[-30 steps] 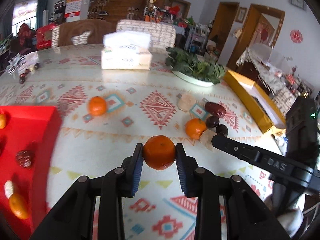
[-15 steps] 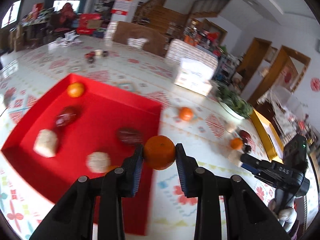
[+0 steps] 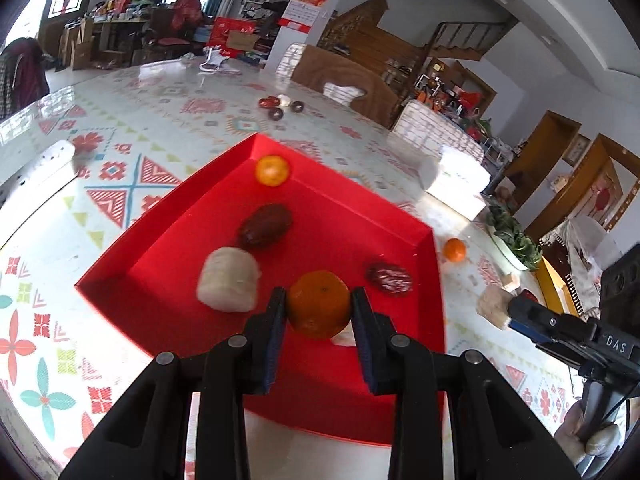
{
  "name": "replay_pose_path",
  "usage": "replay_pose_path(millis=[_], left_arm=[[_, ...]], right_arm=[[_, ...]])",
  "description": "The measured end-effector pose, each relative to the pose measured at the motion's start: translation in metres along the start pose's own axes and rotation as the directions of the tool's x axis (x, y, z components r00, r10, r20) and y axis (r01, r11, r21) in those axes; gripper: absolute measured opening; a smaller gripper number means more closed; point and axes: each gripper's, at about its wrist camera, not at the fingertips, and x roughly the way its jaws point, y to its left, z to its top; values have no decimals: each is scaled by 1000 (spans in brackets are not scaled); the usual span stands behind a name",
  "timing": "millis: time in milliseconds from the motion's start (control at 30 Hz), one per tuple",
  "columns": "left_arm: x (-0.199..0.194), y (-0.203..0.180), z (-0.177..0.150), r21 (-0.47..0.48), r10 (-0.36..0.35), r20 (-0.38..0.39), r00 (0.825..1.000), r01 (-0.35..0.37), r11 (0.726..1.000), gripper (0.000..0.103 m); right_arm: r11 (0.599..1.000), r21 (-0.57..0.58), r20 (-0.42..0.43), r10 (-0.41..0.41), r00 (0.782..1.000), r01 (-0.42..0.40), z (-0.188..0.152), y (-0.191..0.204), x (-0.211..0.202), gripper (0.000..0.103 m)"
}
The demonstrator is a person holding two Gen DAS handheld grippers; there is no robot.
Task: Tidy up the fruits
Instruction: 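Carry the cake and orange over the red tray and open both tools, then move both tools away from the tray back toward the fruit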
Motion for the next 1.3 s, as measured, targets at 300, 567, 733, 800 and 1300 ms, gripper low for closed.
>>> replay_pose_path(millis=[300, 567, 733, 800, 1300], left_arm=[[7, 15, 2, -13, -19, -14, 1000, 18, 1000, 31], [8, 13, 2, 7, -22, -12, 1000, 22, 1000, 31], [7, 15, 5, -9, -41, -9, 999, 41, 999, 43], [5, 14, 5, -16, -41, -4, 999, 41, 999, 63], [-6, -17, 3, 30, -41, 9, 999, 40, 999, 65]], right_arm=[[996, -91, -101, -30, 994, 20, 8, 44, 75, 33], [986, -161, -143, -75, 987, 52, 12, 63, 113, 33], [984, -168, -137, -79, 987, 56, 14, 67, 121, 34], [986, -157, -126, -69, 990, 49, 16, 67, 119, 39], [996, -65, -26, -67, 997, 65, 9, 36, 62, 55]])
